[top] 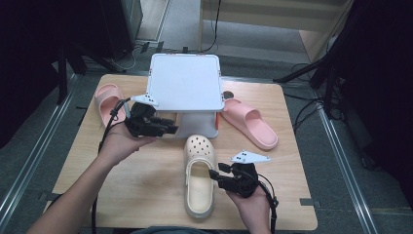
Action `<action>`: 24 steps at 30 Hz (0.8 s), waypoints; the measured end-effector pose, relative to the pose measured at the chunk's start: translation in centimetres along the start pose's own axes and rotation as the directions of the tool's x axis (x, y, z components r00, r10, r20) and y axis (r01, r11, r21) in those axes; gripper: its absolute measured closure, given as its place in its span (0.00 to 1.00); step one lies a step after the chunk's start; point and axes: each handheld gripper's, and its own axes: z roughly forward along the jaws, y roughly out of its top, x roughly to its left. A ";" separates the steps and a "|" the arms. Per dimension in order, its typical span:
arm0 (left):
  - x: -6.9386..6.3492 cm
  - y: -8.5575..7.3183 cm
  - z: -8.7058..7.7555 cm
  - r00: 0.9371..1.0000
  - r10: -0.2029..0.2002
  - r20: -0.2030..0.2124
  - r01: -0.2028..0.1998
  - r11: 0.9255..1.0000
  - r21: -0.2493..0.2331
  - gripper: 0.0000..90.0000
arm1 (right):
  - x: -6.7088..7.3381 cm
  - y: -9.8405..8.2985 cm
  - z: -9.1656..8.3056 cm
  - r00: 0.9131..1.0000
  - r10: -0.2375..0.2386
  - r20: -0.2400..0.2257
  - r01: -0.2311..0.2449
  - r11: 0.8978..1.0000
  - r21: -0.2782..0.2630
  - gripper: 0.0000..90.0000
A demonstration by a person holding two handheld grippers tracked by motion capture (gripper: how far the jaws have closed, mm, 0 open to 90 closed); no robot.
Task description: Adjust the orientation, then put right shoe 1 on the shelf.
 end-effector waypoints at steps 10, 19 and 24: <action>2.8 3.5 -1.4 0.998 -0.044 -0.033 0.044 0.999 -0.006 0.84 | -0.3 -0.3 0.9 1.000 0.012 0.024 -0.013 1.000 0.025 0.58; 4.9 3.4 -1.2 0.993 -0.044 -0.113 0.046 0.999 0.010 0.86 | -0.4 -0.7 2.0 1.000 0.012 0.025 -0.013 0.998 0.053 0.57; 5.3 3.1 -1.0 0.990 -0.028 -0.136 0.031 0.999 0.018 0.87 | -0.6 -0.6 3.2 0.999 0.004 0.039 -0.007 0.997 0.071 0.57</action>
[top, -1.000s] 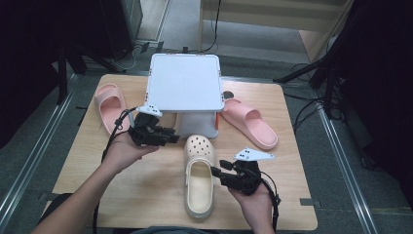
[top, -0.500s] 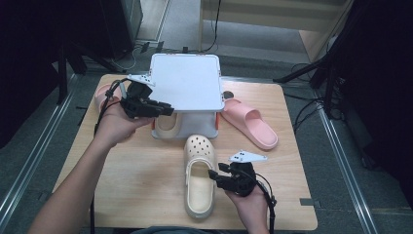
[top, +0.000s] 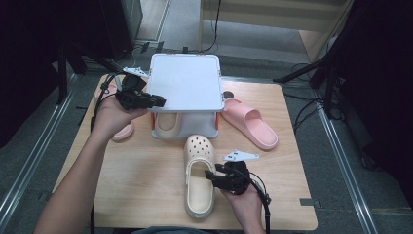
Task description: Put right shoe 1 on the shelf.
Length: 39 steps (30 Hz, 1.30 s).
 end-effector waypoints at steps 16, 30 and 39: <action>0.4 -0.6 0.3 1.000 0.007 -0.021 -0.007 1.000 -0.019 0.94 | -0.1 0.4 1.0 0.997 0.008 0.072 -0.006 1.000 -0.029 0.72; 0.5 -0.8 0.3 1.000 -0.001 -0.010 0.001 1.000 -0.029 0.93 | -1.2 2.2 0.5 0.996 0.050 0.071 -0.046 0.997 -0.056 0.84; 0.3 -0.9 0.3 1.000 0.006 -0.022 -0.007 1.000 -0.030 0.93 | -2.0 5.1 -0.3 0.994 0.044 0.097 -0.037 0.997 -0.066 0.84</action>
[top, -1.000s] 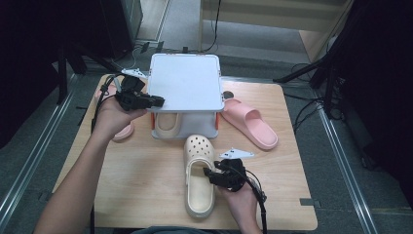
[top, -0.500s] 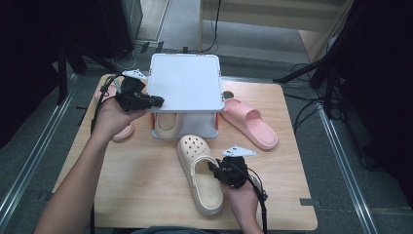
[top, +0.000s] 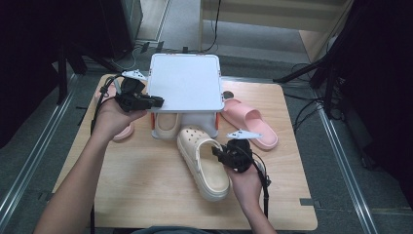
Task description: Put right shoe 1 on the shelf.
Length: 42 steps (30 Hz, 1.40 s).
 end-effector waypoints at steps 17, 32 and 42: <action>0.2 -0.1 0.0 1.000 -0.007 0.012 0.007 1.000 -0.007 0.92 | -2.3 3.6 4.6 0.987 0.046 0.155 -0.040 0.998 -0.043 0.83; 0.2 -0.1 0.0 1.000 -0.009 0.018 0.009 1.000 -0.009 0.92 | -1.3 3.6 6.6 0.986 0.041 0.164 -0.034 0.998 -0.045 0.76; 0.2 -0.2 0.0 1.000 -0.008 0.018 0.008 1.000 -0.010 0.92 | -0.7 3.2 4.6 0.995 0.018 0.098 -0.013 0.999 -0.049 0.62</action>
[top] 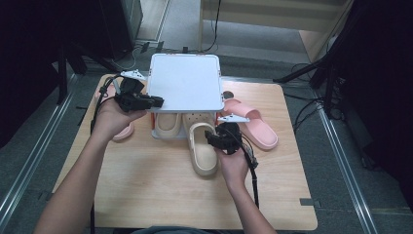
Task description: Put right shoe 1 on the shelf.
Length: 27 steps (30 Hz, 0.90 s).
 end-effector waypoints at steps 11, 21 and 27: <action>0.0 0.0 0.0 1.000 -0.003 0.000 0.003 1.000 -0.002 0.92 | 0.8 -1.3 -3.8 0.998 -0.043 -0.049 0.043 0.999 -0.015 0.60; 0.0 -0.1 0.0 1.000 -0.005 0.003 0.005 1.000 -0.006 0.92 | 1.7 -5.3 -5.8 0.985 -0.046 -0.165 0.046 0.999 -0.008 0.72; 0.1 -0.1 0.0 1.000 -0.005 0.009 0.005 1.000 -0.005 0.92 | 2.5 -6.9 -6.4 0.983 -0.075 -0.170 0.077 0.997 0.005 0.85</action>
